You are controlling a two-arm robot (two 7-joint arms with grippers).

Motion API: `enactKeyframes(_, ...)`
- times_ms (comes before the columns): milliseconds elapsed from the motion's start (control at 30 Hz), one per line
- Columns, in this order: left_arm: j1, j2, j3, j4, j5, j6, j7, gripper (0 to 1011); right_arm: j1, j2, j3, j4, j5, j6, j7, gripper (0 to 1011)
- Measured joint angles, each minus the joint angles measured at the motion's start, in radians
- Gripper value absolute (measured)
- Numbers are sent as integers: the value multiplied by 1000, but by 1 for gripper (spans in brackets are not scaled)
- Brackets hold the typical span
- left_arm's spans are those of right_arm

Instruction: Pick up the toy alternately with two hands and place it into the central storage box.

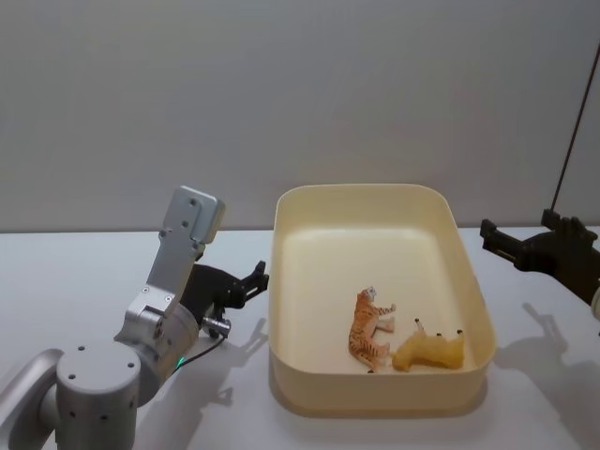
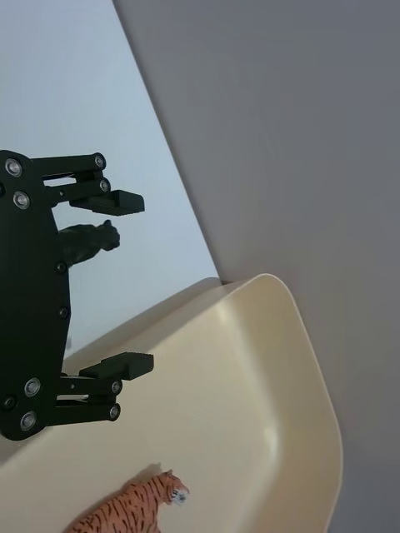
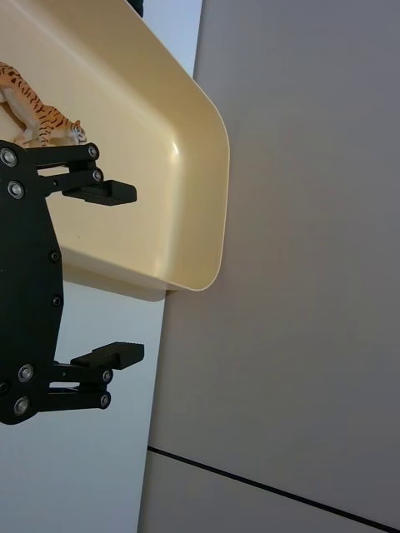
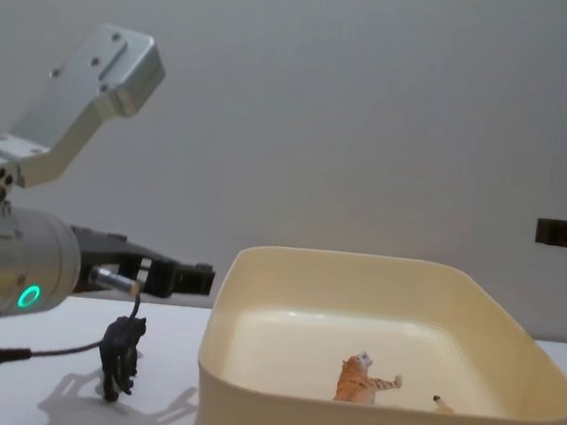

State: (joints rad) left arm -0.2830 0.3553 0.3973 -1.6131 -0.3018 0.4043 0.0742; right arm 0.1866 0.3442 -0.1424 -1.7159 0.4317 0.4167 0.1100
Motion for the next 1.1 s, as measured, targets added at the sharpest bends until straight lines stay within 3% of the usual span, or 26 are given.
enactKeyframes(500, 11, -20, -9, 35, -38, 63, 78, 1001, -1, 1, 2, -2, 2, 0, -1, 1001)
enactKeyframes(767, 11, -38, -14, 77, -65, 49, 108, 1001, -2, 2, 2, -2, 2, 0, -1, 1001)
enactKeyframes(1100, -10, -63, -20, 148, -81, 6, 103, 1001, -2, 2, 2, -2, 2, 0, -1, 1001)
